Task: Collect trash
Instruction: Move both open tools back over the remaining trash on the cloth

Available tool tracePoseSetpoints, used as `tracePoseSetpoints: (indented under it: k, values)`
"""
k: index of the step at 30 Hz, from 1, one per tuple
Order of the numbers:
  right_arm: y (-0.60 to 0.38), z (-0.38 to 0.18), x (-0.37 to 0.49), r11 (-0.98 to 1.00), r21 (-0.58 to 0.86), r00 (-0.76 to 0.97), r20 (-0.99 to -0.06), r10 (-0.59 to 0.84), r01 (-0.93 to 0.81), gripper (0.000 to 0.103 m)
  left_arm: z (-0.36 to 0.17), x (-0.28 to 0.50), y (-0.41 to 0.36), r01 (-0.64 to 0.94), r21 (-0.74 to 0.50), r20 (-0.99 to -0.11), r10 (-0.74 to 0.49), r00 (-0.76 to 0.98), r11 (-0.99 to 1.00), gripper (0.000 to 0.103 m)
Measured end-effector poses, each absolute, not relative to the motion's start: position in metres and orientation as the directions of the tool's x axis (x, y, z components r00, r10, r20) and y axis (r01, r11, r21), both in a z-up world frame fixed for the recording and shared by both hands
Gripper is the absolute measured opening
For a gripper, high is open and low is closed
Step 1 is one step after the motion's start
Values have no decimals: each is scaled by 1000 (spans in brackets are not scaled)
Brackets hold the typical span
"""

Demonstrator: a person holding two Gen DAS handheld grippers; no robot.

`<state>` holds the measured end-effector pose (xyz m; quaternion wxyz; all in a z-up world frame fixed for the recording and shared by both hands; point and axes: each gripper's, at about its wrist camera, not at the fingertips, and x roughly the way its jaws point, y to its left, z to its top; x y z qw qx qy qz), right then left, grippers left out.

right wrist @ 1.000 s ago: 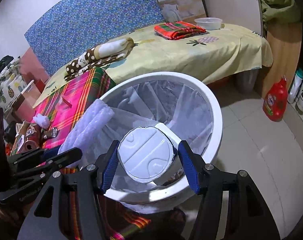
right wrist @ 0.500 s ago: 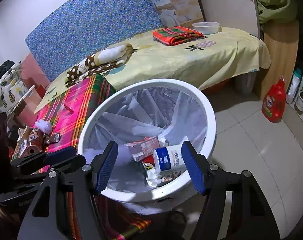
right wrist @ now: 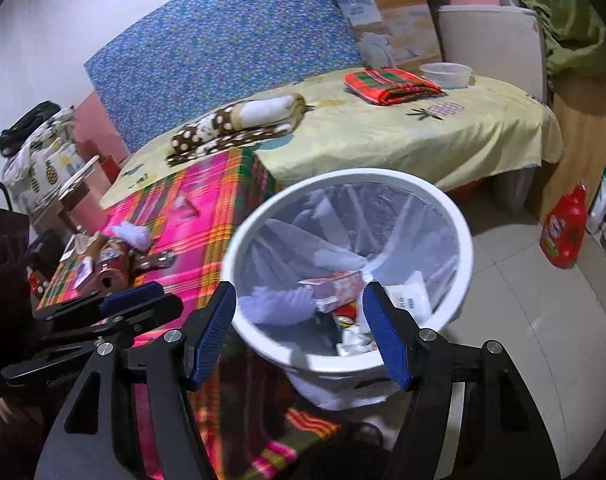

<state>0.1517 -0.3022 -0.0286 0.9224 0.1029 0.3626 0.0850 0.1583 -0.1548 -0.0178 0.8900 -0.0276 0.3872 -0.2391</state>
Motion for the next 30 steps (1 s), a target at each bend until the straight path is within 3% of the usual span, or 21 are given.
tracePoseSetpoints:
  k: [30]
  values:
    - [-217, -14, 132, 933, 204, 688, -632, 356, -296, 67, -12, 107, -66, 218, -233, -645, -319, 694, 948, 41]
